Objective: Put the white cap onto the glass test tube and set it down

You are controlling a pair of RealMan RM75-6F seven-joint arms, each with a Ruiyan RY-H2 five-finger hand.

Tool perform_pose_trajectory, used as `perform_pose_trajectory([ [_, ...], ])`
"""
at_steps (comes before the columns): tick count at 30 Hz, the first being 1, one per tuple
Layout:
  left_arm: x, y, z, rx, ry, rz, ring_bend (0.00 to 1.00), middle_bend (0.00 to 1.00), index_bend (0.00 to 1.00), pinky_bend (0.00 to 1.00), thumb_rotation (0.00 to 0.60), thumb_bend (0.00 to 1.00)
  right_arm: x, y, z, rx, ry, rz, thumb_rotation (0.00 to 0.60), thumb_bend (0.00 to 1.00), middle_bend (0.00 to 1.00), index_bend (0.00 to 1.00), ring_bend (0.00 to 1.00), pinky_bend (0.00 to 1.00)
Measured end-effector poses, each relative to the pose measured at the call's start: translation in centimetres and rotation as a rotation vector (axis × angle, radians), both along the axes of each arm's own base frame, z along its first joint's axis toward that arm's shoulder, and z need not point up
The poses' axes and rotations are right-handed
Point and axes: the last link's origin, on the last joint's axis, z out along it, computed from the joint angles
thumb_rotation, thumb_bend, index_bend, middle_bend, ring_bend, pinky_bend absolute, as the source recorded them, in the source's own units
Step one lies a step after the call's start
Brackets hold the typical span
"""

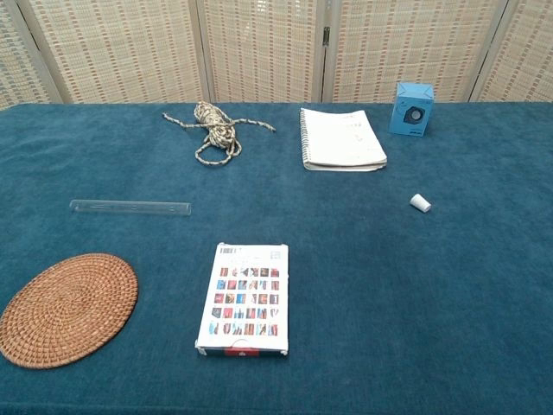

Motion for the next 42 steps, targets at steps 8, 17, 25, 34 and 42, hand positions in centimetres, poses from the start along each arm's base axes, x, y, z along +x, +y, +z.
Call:
perform_pose_trajectory([
  [8,0.1,0.0,0.2,0.003,0.001,0.000,0.11,0.09,0.12,0.03,0.600,0.28,0.0,0.2,0.1,-0.006,-0.003,0.006,0.600,0.25,0.28,0.23,0.14,0.19],
  [17,0.4,1.1,0.6,-0.010,-0.021,-0.024,0.14,0.09,0.12,0.04,0.600,0.28,0.4,0.4,0.4,-0.024,-0.005,0.025,0.600,0.26,0.29,0.23,0.14,0.19],
  [25,2.4,4.5,0.4,-0.067,-0.049,-0.101,0.22,0.17,0.13,0.14,0.600,0.28,1.0,0.0,0.3,-0.014,0.001,0.055,0.600,0.26,0.29,0.23,0.14,0.19],
  [34,5.3,9.3,-1.2,-0.140,-0.023,-0.162,0.51,0.45,0.21,0.57,0.600,0.28,1.2,-0.6,0.4,0.001,0.003,0.061,0.600,0.26,0.29,0.23,0.14,0.19],
  [42,8.0,13.4,-4.2,-0.205,-0.007,-0.207,0.80,0.80,0.30,0.97,0.600,0.28,1.4,-1.1,0.4,0.012,0.008,0.075,0.600,0.26,0.30,0.23,0.15,0.19],
])
